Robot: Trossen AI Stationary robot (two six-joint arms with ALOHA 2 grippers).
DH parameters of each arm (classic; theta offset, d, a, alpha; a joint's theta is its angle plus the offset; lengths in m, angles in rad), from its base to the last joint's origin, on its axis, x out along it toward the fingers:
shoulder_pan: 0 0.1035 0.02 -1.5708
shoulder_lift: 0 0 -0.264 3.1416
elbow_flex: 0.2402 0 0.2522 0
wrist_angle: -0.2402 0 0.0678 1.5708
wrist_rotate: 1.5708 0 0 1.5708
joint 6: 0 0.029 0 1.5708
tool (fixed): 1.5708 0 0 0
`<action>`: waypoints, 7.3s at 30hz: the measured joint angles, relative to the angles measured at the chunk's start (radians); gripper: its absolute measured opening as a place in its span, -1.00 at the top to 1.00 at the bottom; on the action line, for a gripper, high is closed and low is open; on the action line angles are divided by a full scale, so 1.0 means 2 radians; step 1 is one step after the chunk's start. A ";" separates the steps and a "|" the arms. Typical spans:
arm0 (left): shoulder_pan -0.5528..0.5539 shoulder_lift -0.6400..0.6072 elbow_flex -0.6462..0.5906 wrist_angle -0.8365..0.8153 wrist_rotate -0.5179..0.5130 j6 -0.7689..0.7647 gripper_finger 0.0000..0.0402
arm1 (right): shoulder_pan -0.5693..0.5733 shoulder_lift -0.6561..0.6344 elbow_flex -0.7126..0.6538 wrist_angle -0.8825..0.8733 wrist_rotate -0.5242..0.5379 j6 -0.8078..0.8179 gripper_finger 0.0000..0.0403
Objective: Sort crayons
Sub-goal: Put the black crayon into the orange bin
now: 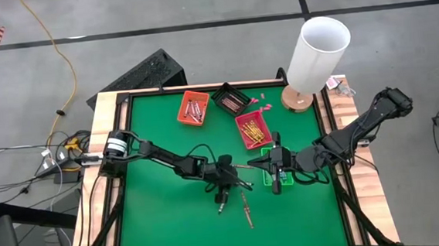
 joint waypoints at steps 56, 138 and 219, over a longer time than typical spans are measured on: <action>-0.112 -0.328 -0.265 0.554 -0.174 0.098 0.97 | -0.014 0.136 0.000 0.319 0.065 -0.263 0.36; -0.110 -0.328 -0.264 0.298 -0.526 -0.007 0.14 | -0.188 0.205 0.064 0.342 -0.078 -0.161 1.00; -0.163 -0.295 -0.208 0.087 -0.305 -0.123 0.13 | -0.331 0.061 0.376 -0.326 -0.144 -0.013 0.39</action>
